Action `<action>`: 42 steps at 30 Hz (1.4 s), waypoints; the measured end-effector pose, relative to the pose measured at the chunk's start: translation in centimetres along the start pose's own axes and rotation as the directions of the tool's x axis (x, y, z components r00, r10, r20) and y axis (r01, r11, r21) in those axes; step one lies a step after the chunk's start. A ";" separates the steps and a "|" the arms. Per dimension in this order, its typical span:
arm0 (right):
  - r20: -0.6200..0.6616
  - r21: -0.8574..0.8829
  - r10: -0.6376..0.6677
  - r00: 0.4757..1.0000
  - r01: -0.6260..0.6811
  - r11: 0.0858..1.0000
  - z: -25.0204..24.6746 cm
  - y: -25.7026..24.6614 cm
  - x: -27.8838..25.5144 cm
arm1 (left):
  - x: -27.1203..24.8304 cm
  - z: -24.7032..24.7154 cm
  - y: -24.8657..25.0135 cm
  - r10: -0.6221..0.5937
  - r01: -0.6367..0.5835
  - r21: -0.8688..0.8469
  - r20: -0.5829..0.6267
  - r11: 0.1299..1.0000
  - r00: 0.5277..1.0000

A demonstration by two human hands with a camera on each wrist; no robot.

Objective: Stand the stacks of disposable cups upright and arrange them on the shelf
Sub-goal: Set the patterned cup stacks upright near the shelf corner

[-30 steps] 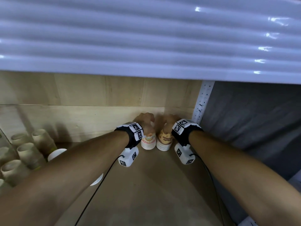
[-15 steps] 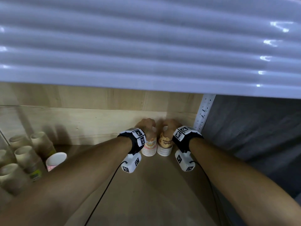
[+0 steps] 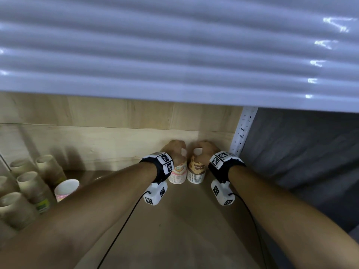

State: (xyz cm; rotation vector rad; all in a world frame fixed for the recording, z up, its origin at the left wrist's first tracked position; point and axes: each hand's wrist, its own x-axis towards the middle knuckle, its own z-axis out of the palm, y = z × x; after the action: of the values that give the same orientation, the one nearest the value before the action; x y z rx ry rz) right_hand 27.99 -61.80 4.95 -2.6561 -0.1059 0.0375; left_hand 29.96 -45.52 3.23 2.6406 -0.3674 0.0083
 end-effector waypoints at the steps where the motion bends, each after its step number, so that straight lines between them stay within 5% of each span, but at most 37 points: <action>1: -0.022 0.004 0.008 1.000 -0.008 1.000 0.1 0.0 -0.2 | -0.2 -0.1 0.0 -0.012 0.013 -0.014 0.006 1.000 1.000; 9: -0.085 -0.168 0.050 0.995 -0.063 0.984 -1.7 -3.3 -1.1 | -3.4 -4.1 0.4 -0.009 0.007 0.050 0.053 0.999 0.999; 13: -0.090 -0.099 0.017 0.996 -0.026 0.995 -1.4 -5.7 -0.2 | -5.4 -8.2 -0.2 -0.018 0.003 0.135 0.113 0.991 0.993; 19: -0.022 -0.038 -0.088 0.996 0.087 0.995 -0.3 -12.3 -2.1 | -10.0 -13.5 -3.1 -0.177 0.111 0.313 0.192 0.943 0.965; 25: 0.077 -0.009 -0.179 0.981 0.180 0.984 2.8 -17.9 -4.1 | -14.5 -16.4 -7.7 -0.295 0.230 0.389 0.117 0.892 0.948; 42: 0.302 -0.103 -0.259 0.917 0.301 0.948 11.2 -24.6 -8.0 | -20.2 -13.7 -14.9 -0.393 0.332 0.404 0.075 0.852 0.916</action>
State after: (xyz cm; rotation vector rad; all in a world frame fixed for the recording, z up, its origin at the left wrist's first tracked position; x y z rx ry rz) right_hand 17.81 -35.60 6.54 -2.7375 -0.6073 0.3309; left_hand 15.17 -21.43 7.25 3.0712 0.1106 -0.2788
